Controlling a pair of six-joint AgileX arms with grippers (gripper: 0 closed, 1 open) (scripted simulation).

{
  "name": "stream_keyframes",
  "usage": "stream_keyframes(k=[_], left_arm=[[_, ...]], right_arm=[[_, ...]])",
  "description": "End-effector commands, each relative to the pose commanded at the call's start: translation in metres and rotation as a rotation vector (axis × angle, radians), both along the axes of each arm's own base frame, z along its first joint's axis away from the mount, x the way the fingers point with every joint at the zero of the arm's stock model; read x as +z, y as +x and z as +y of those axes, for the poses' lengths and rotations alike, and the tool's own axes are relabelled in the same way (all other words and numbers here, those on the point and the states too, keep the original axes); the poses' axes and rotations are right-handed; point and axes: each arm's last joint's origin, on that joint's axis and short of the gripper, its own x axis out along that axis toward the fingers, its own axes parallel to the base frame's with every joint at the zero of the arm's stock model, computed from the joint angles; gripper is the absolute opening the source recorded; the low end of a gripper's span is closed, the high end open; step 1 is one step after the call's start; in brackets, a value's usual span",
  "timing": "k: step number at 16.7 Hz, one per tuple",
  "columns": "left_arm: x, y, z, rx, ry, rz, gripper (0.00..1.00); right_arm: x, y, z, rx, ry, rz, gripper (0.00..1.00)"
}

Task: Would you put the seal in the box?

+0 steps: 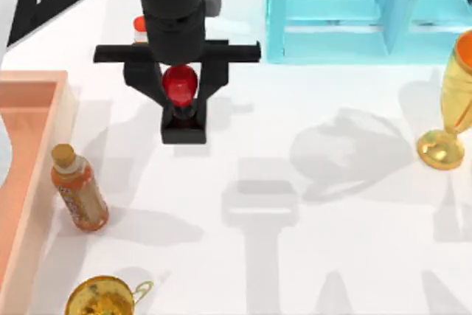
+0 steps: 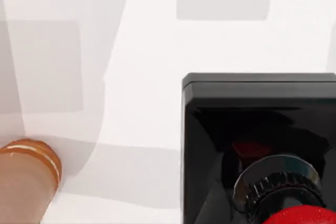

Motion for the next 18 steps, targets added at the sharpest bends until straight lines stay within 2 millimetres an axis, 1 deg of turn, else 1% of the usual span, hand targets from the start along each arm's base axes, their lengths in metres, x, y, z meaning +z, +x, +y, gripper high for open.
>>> stream_keyframes(k=[5,6,7,8,9,10,11,13,15,16,17,18], left_arm=[[0.0,0.001,0.001,0.0,0.002,0.002,0.0],[0.0,0.002,0.006,-0.001,0.002,0.003,0.0],[0.002,0.004,0.015,-0.002,0.003,0.006,0.0],[0.003,0.007,0.028,-0.002,0.003,0.009,0.0],[0.006,0.01,0.045,-0.002,0.004,0.012,0.0],[0.008,0.014,0.067,-0.002,0.006,0.015,0.0],[0.011,0.016,0.093,-0.001,0.008,0.02,0.0],[0.016,0.016,0.151,0.0,0.01,0.029,0.0],[0.023,0.005,0.211,0.001,0.008,0.032,0.0],[0.027,-0.003,0.236,0.0,0.006,0.029,0.0],[0.031,-0.013,0.258,0.0,0.005,0.022,0.0],[0.034,-0.023,0.276,0.0,0.004,0.014,0.0]], right_arm=[[0.0,0.0,0.0,0.0,0.0,0.0,1.0],[0.0,0.0,0.0,0.0,0.0,0.0,1.0],[0.0,0.0,0.0,0.0,0.0,0.0,1.0],[0.0,0.0,0.0,0.0,0.0,0.0,1.0],[0.0,0.0,0.0,0.0,0.0,0.0,1.0],[0.0,0.0,0.0,0.0,0.0,0.0,1.0],[0.0,0.0,0.0,0.0,0.0,0.0,1.0],[0.0,0.0,0.0,0.0,0.0,0.0,1.0],[0.0,0.0,0.0,0.0,0.0,0.0,1.0],[0.0,0.0,0.0,0.0,0.0,0.0,1.0],[0.0,0.0,0.0,0.0,0.0,0.0,1.0],[0.0,0.0,0.0,0.0,0.0,0.0,1.0]])
